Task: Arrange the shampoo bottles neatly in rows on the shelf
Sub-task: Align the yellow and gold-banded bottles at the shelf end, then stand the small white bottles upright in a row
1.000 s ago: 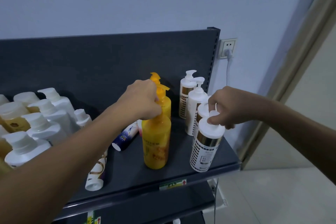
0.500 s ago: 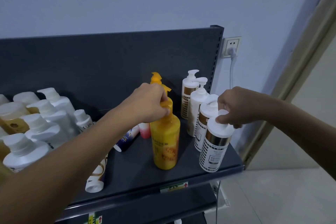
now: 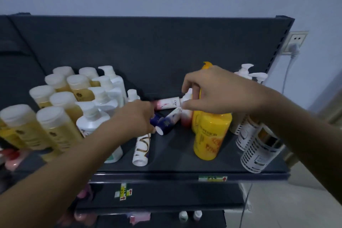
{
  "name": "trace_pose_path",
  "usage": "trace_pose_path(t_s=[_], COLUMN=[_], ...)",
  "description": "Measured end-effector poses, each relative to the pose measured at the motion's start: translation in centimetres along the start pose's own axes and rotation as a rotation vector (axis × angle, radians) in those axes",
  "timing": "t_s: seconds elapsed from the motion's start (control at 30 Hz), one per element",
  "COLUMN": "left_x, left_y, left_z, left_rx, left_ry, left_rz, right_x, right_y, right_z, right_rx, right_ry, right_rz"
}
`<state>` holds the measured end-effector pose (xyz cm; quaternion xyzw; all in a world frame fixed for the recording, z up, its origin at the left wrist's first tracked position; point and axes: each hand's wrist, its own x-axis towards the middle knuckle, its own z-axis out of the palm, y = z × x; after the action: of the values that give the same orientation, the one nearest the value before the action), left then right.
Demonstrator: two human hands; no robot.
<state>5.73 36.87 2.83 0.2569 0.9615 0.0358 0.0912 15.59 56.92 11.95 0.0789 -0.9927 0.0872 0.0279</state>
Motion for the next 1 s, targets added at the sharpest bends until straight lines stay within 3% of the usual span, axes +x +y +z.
trace_pose_path(t_s=[0.17,0.4,0.73,1.0], left_x=[0.3,3.9,8.3,7.4], left_y=[-2.6,-3.8,-4.0,-3.3], left_z=[6.4,9.0,11.0,7.7], left_rx=[-0.002,-0.127,-0.191,-0.079], left_ry=[-0.046,-0.049,-0.138,-0.156], left_rz=[-0.037,-0.106,-0.187,-0.106], right_x=[6.1,11.5,16.6,17.7], right_y=[-3.2,-1.5,1.7,4.0], right_z=[8.1,16.6,21.5,21.6], right_rx=[0.004,-0.208,-0.762,-0.871], right_ry=[-0.16,-0.329,-0.469,-0.468], right_rz=[0.082,0.235,0.098,-0.023])
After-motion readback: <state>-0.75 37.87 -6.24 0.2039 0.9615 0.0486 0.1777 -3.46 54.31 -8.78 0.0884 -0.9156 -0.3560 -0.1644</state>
